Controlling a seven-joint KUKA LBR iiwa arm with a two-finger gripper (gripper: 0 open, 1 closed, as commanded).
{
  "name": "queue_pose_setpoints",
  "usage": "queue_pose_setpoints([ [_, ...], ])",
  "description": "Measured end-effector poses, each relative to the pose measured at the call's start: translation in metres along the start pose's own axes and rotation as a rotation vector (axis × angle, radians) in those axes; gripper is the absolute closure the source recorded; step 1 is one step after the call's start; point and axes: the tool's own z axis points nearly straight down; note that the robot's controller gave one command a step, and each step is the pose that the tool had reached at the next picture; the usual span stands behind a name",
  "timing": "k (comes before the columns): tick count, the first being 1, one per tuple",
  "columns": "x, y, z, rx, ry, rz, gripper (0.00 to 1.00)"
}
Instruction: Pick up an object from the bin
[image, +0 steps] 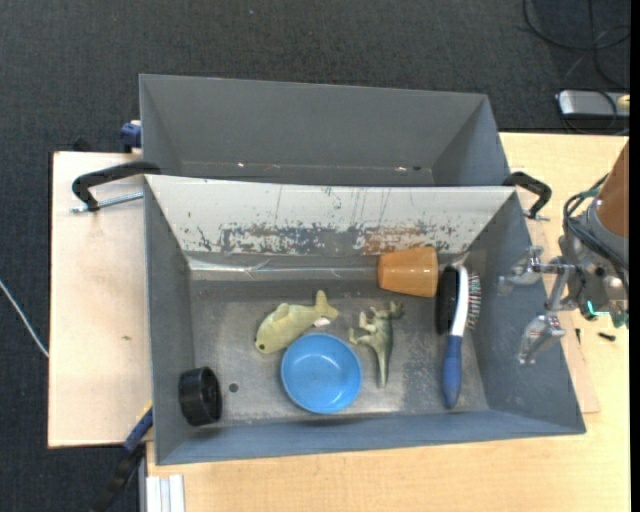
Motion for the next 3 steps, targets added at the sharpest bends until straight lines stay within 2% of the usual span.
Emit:
queue_pose_setpoints([
  [1, -0.062, 0.019, 0.110, -0.001, -0.003, -0.003, 0.00],
  [2, -0.037, 0.009, 0.159, 0.004, -0.052, -0.273, 0.00],
  [3, -0.023, 0.014, 0.170, 0.006, -0.011, -0.971, 0.00],
])
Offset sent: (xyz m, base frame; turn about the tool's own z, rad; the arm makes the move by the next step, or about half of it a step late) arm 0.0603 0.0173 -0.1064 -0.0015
